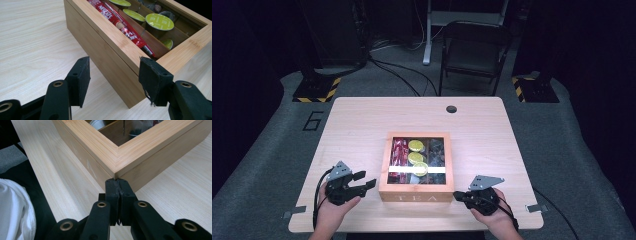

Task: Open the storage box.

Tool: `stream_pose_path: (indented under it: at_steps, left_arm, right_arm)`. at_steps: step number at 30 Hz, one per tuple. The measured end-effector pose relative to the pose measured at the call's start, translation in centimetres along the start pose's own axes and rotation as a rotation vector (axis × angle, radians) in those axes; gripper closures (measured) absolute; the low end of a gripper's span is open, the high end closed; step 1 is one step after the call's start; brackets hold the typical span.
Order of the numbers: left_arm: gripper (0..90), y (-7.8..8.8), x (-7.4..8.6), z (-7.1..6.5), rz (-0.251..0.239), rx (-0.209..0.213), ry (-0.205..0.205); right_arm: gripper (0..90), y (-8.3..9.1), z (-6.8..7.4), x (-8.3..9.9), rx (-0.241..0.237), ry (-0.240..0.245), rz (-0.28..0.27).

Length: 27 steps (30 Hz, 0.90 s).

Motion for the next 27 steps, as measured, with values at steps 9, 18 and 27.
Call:
stream_pose_path:
  at_steps: [9, 18, 27]
  left_arm:
    - [42.5, 0.6, -0.5, -0.4, -0.013, 0.016, -0.015]
    - [42.3, 1.2, -1.0, -1.6, -0.03, 0.04, -0.024]
    - [42.2, 1.6, -1.1, -2.5, -0.043, 0.058, -0.033]
  right_arm:
    - [89.1, 0.0, 0.1, -0.2, -0.005, -0.02, -0.008]
    - [88.4, 0.4, 0.2, -0.7, -0.019, -0.025, -0.026]
    - [87.7, 0.2, 0.4, -1.6, -0.043, -0.038, -0.049]
Point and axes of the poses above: each handheld gripper's, and its own axes: y roughly backward along the jaws, x roughly out of its underside, z roughly to its left, the point moved 9 cm from there along -y, roughly forward along the jaws, and after that the axes turned 12 degrees about -y, right-handed, at the moved point
